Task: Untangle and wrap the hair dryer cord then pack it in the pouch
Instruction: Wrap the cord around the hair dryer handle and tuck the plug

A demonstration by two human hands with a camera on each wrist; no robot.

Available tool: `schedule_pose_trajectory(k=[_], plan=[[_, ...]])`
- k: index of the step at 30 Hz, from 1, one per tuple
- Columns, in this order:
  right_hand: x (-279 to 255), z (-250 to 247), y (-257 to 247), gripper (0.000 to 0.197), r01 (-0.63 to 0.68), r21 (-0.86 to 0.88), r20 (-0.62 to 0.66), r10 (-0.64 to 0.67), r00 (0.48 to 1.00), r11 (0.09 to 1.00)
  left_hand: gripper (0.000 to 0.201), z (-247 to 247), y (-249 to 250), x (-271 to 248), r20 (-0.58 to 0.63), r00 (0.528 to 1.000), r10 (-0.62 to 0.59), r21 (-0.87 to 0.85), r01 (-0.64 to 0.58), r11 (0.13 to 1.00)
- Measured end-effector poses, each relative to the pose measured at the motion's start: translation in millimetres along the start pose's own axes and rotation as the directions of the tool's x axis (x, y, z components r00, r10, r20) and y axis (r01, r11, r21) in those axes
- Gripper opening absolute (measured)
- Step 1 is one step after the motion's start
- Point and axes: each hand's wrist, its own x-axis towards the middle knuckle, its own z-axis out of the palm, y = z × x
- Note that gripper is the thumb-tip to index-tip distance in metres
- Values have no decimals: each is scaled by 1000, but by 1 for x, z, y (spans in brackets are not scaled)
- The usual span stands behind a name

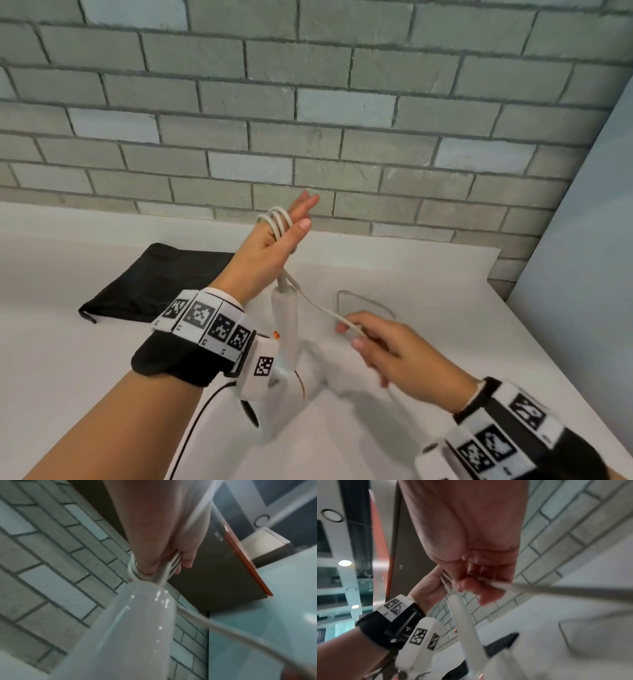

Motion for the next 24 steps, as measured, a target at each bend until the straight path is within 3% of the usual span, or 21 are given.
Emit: schedule_pose_trajectory(k=[2,5,7,11,15,17,20,24], plan=[[0,-18,-7,21,135,-149,-125,-154,980,980,38,-1,2,2,41,999,-9,81,6,997],[8,-50,-31,22,238,-372,-301,-360,883,897,29,5,12,2,178,984,-30,116,10,993],[15,-66,-49,20,267,-457,-345,-445,826,849,35,9,18,-1,262,964,-50,174,4,985],[30,-81,-75,19,262,-540,-400,-518,756,800,79,20,33,-9,383,922,-57,214,-28,976],[52,-88,-75,24,216,-563,-462,-520,719,798,69,30,43,-19,405,914,-35,38,22,999],[62,-91,-62,26,171,-543,-481,-471,739,822,63,32,39,-20,421,907,-6,-44,27,999],[72,-79,-40,31,118,-465,-450,-349,822,877,41,34,30,-21,454,889,49,-207,52,977],[91,-47,-7,37,66,-320,-290,-164,943,945,36,39,25,-18,390,919,54,-412,121,903]])
